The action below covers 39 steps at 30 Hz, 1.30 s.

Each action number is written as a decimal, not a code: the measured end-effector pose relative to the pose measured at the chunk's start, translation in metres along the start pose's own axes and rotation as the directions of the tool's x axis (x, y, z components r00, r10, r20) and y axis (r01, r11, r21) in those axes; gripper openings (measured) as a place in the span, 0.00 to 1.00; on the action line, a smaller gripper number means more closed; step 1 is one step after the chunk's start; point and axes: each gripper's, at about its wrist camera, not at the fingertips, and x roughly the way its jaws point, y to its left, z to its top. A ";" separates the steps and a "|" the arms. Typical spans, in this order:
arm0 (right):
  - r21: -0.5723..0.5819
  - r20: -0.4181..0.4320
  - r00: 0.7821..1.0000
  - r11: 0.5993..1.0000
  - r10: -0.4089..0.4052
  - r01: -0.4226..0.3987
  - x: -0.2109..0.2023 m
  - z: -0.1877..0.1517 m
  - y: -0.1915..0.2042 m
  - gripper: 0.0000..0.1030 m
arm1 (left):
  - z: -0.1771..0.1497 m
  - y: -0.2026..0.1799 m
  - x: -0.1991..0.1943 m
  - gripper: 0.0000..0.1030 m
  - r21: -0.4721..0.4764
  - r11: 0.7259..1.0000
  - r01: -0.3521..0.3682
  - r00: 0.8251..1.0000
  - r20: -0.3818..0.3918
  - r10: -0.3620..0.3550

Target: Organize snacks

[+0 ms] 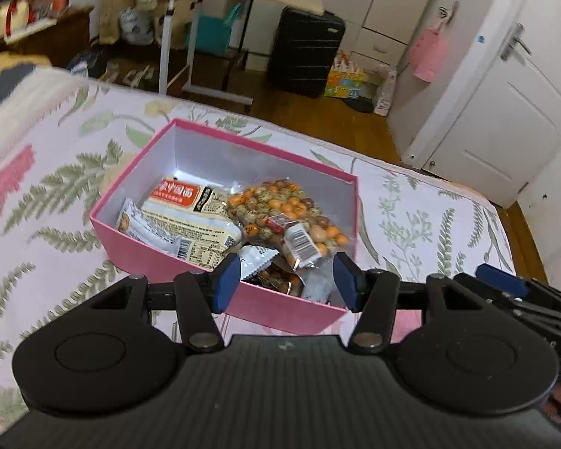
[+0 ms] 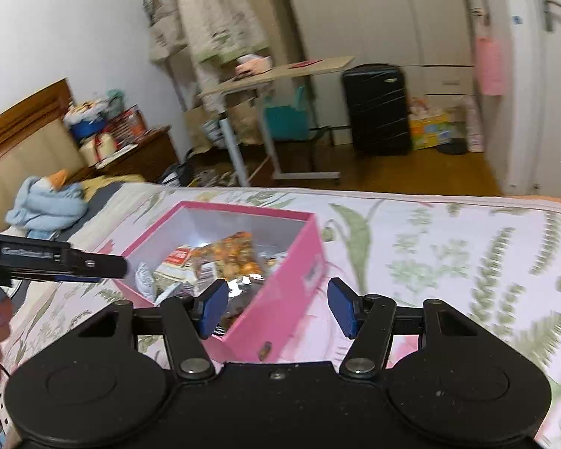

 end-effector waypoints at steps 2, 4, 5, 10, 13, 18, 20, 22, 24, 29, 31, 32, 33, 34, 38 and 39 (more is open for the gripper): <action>0.022 0.003 0.999 0.999 -0.034 0.034 -0.015 -0.002 -0.005 0.62 | -0.002 -0.005 -0.012 0.54 0.013 1.000 0.012 1.000 0.006 -0.012; 0.033 0.004 0.997 0.997 -0.074 0.074 -0.028 -0.003 -0.008 0.62 | -0.006 -0.010 -0.024 0.54 0.027 0.999 0.037 0.999 0.020 -0.038; 0.034 -0.004 0.995 0.995 -0.098 0.098 -0.033 -0.003 -0.009 0.63 | -0.007 -0.014 -0.030 0.55 0.042 0.998 0.040 0.999 0.030 -0.042; 0.028 -0.010 0.984 0.983 -0.180 0.180 -0.058 -0.004 -0.016 0.64 | -0.020 -0.036 -0.055 0.57 0.130 0.991 0.041 0.997 0.065 -0.050; 0.028 -0.016 0.972 0.971 -0.235 0.235 -0.070 -0.005 -0.016 0.68 | -0.024 -0.045 -0.063 0.59 0.146 0.988 0.057 0.996 0.062 -0.066; 0.007 -0.049 0.967 0.968 -0.250 0.251 -0.076 -0.013 -0.013 0.73 | -0.033 -0.057 -0.066 0.71 0.160 0.985 0.064 0.994 0.078 -0.078; 0.010 -0.060 0.959 0.960 -0.278 0.279 -0.076 -0.016 -0.012 0.75 | -0.036 -0.060 -0.064 0.72 0.158 0.986 0.053 0.994 0.082 -0.066; 0.010 -0.056 0.951 0.952 -0.304 0.305 -0.079 -0.020 -0.010 0.78 | -0.041 -0.063 -0.065 0.73 0.170 0.985 0.032 0.995 0.086 -0.047; 0.021 -0.055 0.947 0.948 -0.315 0.317 -0.083 -0.025 -0.012 0.83 | -0.045 -0.066 -0.065 0.77 0.186 0.982 0.014 0.996 0.089 -0.031; 0.033 -0.076 0.927 0.928 -0.368 0.371 -0.086 -0.037 -0.016 0.88 | -0.050 -0.069 -0.065 0.87 0.203 0.979 -0.005 0.996 0.093 -0.014; 0.044 -0.100 0.911 0.913 -0.401 0.406 -0.087 -0.040 -0.018 0.92 | -0.054 -0.071 -0.063 0.90 0.213 0.977 -0.012 0.996 0.094 -0.008; 0.045 -0.111 0.901 0.904 -0.419 0.426 -0.088 -0.041 -0.019 0.92 | -0.055 -0.072 -0.063 0.91 0.219 0.976 -0.014 0.996 0.093 -0.007; 0.042 -0.110 0.894 0.897 -0.434 0.440 -0.089 -0.042 -0.019 0.92 | -0.057 -0.073 -0.062 0.92 0.227 0.974 -0.016 0.996 0.092 -0.005; 0.037 -0.099 0.890 0.892 -0.446 0.451 -0.092 -0.044 -0.018 0.92 | -0.058 -0.074 -0.061 0.92 0.232 0.972 -0.018 0.996 0.091 -0.003; 0.016 -0.071 0.880 0.881 -0.470 0.472 -0.103 -0.050 -0.011 0.92 | -0.063 -0.078 -0.056 0.92 0.248 0.968 -0.031 0.996 0.089 0.009; 0.015 -0.066 0.880 0.882 -0.470 0.471 -0.107 -0.051 -0.008 0.92 | -0.064 -0.079 -0.055 0.92 0.249 0.968 -0.034 0.996 0.087 0.013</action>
